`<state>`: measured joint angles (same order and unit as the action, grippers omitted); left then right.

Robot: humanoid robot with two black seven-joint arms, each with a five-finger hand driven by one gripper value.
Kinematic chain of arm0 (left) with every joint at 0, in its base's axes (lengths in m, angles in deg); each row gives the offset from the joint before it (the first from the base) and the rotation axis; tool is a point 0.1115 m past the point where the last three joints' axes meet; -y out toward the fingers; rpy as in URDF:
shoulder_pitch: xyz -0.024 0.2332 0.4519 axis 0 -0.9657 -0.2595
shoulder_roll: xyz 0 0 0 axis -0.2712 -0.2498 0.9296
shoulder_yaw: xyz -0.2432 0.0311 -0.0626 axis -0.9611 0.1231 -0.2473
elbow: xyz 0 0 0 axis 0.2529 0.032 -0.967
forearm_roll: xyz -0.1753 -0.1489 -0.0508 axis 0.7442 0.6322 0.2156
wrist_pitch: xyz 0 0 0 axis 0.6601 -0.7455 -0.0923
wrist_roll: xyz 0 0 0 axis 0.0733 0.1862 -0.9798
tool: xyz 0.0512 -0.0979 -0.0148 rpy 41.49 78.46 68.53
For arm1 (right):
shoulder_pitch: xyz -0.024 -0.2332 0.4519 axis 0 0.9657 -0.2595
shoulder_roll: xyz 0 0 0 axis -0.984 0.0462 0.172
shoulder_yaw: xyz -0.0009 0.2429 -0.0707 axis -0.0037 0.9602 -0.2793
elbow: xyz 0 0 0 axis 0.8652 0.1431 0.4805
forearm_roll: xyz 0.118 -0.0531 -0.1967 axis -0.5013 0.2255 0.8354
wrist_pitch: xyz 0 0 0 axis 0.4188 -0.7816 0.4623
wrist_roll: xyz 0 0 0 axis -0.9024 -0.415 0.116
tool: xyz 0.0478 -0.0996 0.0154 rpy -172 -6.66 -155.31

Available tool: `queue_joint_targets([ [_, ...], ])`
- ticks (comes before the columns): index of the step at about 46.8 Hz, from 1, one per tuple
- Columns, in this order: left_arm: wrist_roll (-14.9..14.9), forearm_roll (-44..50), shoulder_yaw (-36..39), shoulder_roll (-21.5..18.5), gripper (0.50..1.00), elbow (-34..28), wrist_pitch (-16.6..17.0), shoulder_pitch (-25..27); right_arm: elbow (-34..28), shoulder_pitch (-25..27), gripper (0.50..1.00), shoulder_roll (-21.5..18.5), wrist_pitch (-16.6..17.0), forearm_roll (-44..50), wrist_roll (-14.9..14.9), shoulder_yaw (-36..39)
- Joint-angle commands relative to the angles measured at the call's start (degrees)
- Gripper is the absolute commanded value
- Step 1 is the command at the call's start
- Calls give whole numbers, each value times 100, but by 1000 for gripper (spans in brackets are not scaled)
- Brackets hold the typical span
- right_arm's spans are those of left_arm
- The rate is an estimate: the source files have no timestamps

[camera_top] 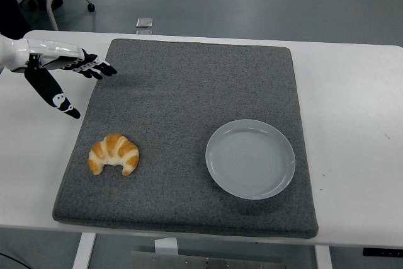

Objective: Place the bread on the plate

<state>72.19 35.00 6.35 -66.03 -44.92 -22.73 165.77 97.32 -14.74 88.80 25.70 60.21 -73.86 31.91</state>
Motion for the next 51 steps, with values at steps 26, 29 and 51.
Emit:
queue_joint_targets([
  [26, -358, -1345, -62, 350, 988, -123, 439, -1073, 0, 0, 932, 0, 0, 0, 0, 0],
  [29, -358, -1389, -62, 464, 988, -114, 589, -1144, 0, 0, 930, 0, 0, 0, 0, 0],
  [51, -349, -1538, -62, 922, 986, -105, 1037, -1293, 0, 0, 930, 0, 0, 0, 0, 0],
])
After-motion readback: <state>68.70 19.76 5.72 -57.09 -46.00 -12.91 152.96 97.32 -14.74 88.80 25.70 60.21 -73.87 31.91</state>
